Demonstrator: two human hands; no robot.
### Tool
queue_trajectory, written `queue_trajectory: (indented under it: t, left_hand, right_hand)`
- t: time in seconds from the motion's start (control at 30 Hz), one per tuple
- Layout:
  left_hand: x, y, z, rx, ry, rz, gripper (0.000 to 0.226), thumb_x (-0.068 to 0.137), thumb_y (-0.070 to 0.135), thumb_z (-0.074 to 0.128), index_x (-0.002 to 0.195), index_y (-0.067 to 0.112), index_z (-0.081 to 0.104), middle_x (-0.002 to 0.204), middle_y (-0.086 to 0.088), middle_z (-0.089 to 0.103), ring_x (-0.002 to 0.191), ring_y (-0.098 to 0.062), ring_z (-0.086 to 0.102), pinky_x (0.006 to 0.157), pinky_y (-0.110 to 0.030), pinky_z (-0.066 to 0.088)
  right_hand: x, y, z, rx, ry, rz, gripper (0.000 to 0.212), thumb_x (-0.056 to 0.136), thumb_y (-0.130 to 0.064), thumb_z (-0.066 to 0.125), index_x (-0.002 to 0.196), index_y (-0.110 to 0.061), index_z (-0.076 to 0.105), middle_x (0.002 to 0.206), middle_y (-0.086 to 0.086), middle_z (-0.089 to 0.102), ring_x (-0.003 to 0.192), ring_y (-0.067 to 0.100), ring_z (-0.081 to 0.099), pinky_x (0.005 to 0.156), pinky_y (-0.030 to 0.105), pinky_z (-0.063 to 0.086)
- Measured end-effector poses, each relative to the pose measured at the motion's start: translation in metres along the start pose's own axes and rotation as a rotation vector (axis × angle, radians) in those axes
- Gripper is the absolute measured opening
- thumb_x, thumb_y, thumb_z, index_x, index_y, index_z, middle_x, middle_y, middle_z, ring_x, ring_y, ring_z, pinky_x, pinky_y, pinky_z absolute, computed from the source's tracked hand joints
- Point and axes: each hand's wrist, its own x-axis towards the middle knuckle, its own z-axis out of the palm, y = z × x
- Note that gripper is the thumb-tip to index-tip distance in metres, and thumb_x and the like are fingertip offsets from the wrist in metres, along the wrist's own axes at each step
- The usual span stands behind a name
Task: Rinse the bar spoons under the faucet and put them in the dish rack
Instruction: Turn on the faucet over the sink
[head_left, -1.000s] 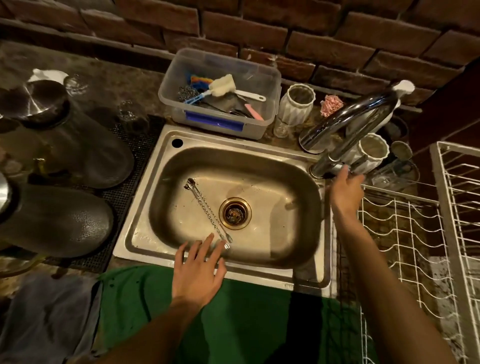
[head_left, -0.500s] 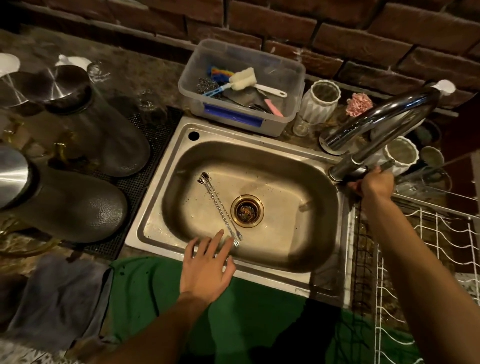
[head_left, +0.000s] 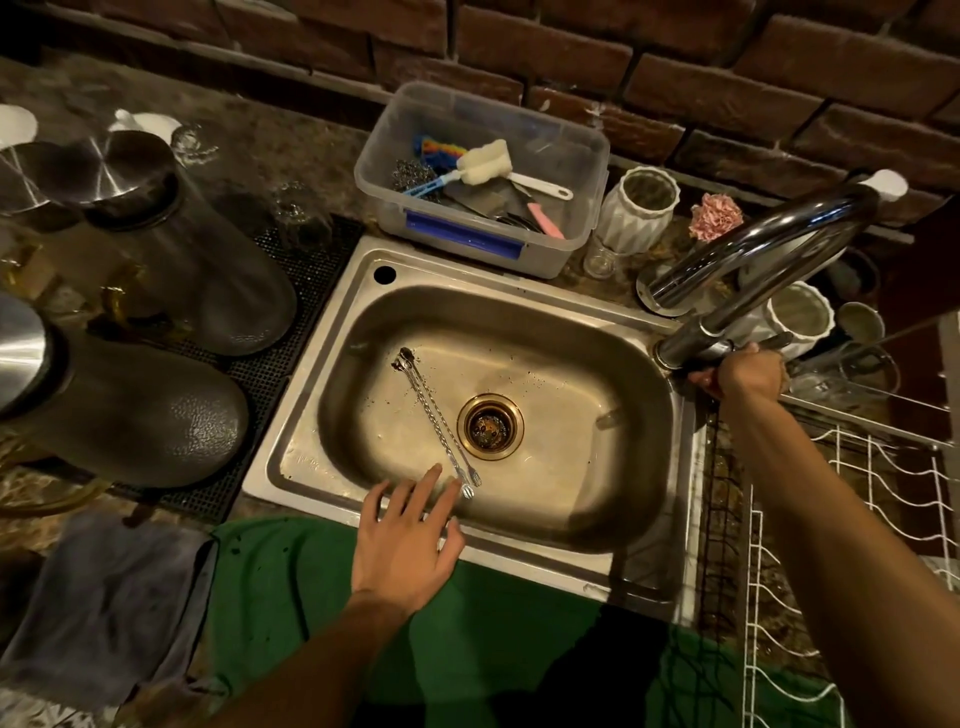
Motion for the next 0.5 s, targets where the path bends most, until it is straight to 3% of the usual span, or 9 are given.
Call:
queue_trajectory:
  t: [0.1,0.27,0.33,0.4,0.5]
  left_hand:
    - [0.000,0.000,0.000,0.001,0.001,0.001,0.050,0.093,0.049,0.039,0.139,0.034,0.051,0.144,0.002,0.056,0.119,-0.018,0.060,0.108,-0.048,0.033]
    - [0.000,0.001,-0.002,0.010,0.009,0.005,0.050,0.092,0.047,0.041,0.138,0.033,0.053,0.143,0.001,0.057,0.117,-0.019,0.061,0.107,-0.048,0.035]
    - [0.000,0.001,-0.003,0.011,0.015,0.007,0.050,0.092,0.047,0.042,0.138,0.033,0.054,0.143,0.001,0.057,0.116,-0.019,0.061,0.106,-0.048,0.036]
    - [0.000,0.001,-0.003,0.012,0.020,0.007,0.050,0.092,0.047,0.042,0.138,0.033,0.054,0.143,0.001,0.057,0.116,-0.019,0.061,0.106,-0.048,0.036]
    - [-0.001,0.002,-0.002,0.007,0.025,0.006,0.049,0.092,0.047,0.042,0.138,0.033,0.053,0.143,0.002,0.057,0.116,-0.019,0.061,0.106,-0.048,0.036]
  right_hand:
    - [0.004,-0.002,0.000,0.030,-0.015,0.059,0.049,0.109,-0.026,0.023,0.129,0.010,0.049,0.021,0.003,0.046,0.016,0.008,0.045,0.025,0.016,0.038]
    - [0.016,0.005,0.001,0.022,-0.016,0.075,0.045,0.108,-0.026,0.022,0.131,0.002,0.049,0.023,0.002,0.049,0.019,0.008,0.048,0.024,0.014,0.039]
    - [0.018,0.008,0.002,0.029,-0.009,0.070,0.045,0.108,-0.027,0.021,0.106,0.003,0.055,0.022,0.002,0.048,0.018,0.007,0.047,0.023,0.013,0.036]
    - [0.017,0.009,0.003,0.042,-0.005,0.063,0.053,0.108,-0.028,0.020,0.076,0.002,0.049,0.022,0.002,0.047,0.017,0.007,0.046,0.022,0.013,0.035]
    - [0.018,0.010,0.004,0.057,-0.002,0.045,0.059,0.108,-0.029,0.020,0.062,-0.001,0.044,0.021,0.002,0.047,0.018,0.007,0.046,0.023,0.013,0.037]
